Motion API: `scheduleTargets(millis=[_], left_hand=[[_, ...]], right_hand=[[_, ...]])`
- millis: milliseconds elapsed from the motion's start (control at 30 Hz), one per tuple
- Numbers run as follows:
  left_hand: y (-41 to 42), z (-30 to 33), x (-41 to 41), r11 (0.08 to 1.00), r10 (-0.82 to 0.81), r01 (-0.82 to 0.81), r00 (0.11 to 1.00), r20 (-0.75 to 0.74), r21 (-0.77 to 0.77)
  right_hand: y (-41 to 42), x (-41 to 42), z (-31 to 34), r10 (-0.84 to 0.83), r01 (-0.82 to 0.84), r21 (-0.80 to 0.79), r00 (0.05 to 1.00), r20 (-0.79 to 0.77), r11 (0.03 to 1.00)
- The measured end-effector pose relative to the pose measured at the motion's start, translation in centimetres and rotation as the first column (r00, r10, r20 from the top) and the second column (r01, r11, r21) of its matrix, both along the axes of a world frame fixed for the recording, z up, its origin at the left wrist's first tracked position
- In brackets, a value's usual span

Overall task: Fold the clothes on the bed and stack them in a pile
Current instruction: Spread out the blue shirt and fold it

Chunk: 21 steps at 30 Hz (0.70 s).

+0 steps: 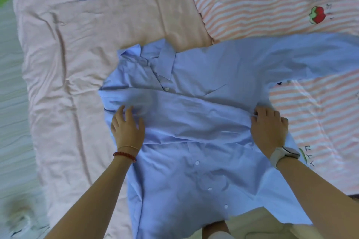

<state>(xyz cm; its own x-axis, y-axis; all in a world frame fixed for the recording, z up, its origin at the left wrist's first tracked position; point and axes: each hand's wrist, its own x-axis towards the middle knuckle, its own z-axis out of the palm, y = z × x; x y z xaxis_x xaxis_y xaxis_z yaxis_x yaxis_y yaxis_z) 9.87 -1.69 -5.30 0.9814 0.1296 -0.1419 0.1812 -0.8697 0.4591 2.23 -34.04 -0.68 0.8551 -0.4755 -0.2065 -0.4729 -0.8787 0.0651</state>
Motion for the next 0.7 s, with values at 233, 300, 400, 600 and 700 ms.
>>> scheduleTargets(millis=[233,300,400,600,700], left_hand=[[1.4,-1.9,-2.3,0.993,-0.017,0.01,0.998,-0.054,-0.116],[1.8,-2.1,-2.1,0.981,0.094,-0.102,0.994,-0.059,-0.165],[3.0,-2.6,-2.5,0.922,0.309,-0.322,0.947,-0.09,-0.216],[5.3,-4.1,-2.2,0.789,0.485,-0.533,0.846,-0.221,-0.306],[6.0,-4.3,-1.4,0.682,0.545,-0.635,0.772,-0.327,-0.363]], right_hand=[[7.2,2.4,-2.3,0.404,-0.444,0.252,0.894,0.196,0.86],[10.6,4.6,-3.1,0.447,-0.46,0.396,0.885,0.129,0.795],[15.5,8.0,-4.5,0.504,-0.505,0.476,0.852,0.141,0.72],[23.3,14.9,-5.9,0.646,-0.659,0.394,0.74,0.186,0.641],[26.5,17.8,-6.6,0.672,-0.67,0.402,0.723,0.164,0.624]])
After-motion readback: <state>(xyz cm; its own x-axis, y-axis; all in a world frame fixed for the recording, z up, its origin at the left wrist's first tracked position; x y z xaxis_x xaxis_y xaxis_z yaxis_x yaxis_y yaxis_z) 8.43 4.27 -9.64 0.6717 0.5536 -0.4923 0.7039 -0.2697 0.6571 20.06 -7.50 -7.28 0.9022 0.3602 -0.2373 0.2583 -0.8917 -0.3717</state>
